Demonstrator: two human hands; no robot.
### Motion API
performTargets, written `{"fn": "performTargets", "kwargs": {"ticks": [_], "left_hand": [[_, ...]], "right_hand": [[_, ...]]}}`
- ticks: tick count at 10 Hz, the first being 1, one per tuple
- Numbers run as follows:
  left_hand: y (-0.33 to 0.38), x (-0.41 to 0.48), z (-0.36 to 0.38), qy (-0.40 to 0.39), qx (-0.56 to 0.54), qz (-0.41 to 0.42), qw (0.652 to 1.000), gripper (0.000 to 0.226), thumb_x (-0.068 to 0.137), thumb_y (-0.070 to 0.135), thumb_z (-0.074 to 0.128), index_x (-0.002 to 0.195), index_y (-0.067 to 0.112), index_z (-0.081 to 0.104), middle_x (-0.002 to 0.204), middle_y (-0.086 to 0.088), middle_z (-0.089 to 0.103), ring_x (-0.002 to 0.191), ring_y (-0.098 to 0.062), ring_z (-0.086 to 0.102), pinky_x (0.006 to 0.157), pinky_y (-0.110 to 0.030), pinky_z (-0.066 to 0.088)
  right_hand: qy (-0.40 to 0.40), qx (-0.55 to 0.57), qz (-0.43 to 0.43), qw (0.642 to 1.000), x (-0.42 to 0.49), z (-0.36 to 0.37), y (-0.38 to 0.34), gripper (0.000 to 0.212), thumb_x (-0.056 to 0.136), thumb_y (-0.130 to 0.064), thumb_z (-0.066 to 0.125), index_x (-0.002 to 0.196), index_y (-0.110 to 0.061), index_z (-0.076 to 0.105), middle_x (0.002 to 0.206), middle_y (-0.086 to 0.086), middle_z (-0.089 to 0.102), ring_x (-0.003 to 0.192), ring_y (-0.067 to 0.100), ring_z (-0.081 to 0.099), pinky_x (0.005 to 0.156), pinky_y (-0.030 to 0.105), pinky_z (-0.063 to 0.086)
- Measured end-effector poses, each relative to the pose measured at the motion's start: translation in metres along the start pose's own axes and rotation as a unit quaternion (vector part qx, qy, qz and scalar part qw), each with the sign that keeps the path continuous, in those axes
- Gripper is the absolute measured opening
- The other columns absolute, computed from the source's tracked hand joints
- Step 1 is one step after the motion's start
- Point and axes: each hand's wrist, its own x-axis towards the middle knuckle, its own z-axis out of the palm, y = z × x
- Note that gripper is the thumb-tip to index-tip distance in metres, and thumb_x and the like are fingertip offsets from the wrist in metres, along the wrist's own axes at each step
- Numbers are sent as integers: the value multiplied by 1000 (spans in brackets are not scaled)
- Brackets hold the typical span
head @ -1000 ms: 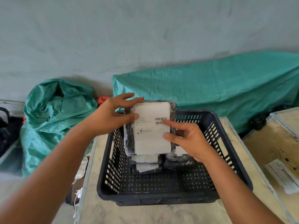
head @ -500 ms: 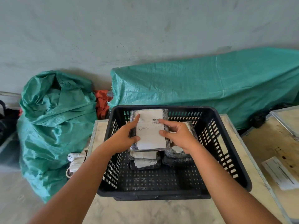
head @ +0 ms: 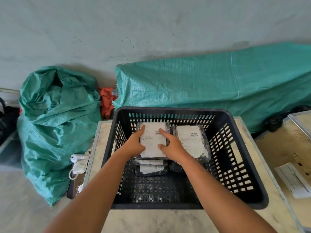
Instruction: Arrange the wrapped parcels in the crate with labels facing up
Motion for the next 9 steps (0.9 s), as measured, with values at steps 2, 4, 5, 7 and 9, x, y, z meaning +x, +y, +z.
{"fn": "performTargets", "kwargs": {"ticks": [2, 4, 5, 7, 9], "left_hand": [[-11, 15, 7, 22, 38, -6, 999, 96, 90, -8, 60, 161, 32, 8, 159, -5, 22, 117, -27, 55, 74, -26, 56], [-11, 24, -1, -37, 61, -31, 997, 96, 93, -3, 59, 160, 35, 2, 156, -6, 25, 105, -21, 56, 58, -17, 51], [-10, 25, -3, -45, 47, -45, 997, 95, 93, -5, 59, 160, 34, 3, 147, -4, 38, 93, -14, 59, 64, -21, 56], [-2, 18, 4, -2, -12, -55, 998, 97, 88, -9, 56, 160, 34, 9, 113, 7, 52, 85, -21, 62, 66, -29, 54], [-1, 7, 11, 49, 19, -22, 998, 92, 87, -6, 59, 161, 26, 16, 150, -13, 39, 99, -27, 64, 64, -30, 59]], "right_hand": [[5, -23, 40, 999, 8, 6, 4, 71, 98, -16, 66, 159, -23, 31, 163, 3, 34, 148, 26, 34, 115, 31, 29], [-6, -39, 58, 998, 11, 4, -1, 71, 98, -17, 65, 159, -27, 30, 164, 4, 32, 142, 28, 42, 113, 33, 38], [-5, -47, 58, 997, 9, 3, -2, 68, 99, -18, 65, 158, -28, 33, 163, 3, 34, 143, 26, 40, 102, 22, 37], [68, -111, 51, 990, 4, 9, -21, 57, 94, -7, 70, 148, -15, 52, 151, 11, 49, 137, 27, 47, 108, 24, 35], [75, -108, 53, 990, -10, -1, -35, 62, 95, -8, 70, 151, -10, 46, 154, 14, 44, 140, 30, 44, 114, 34, 34]]}}
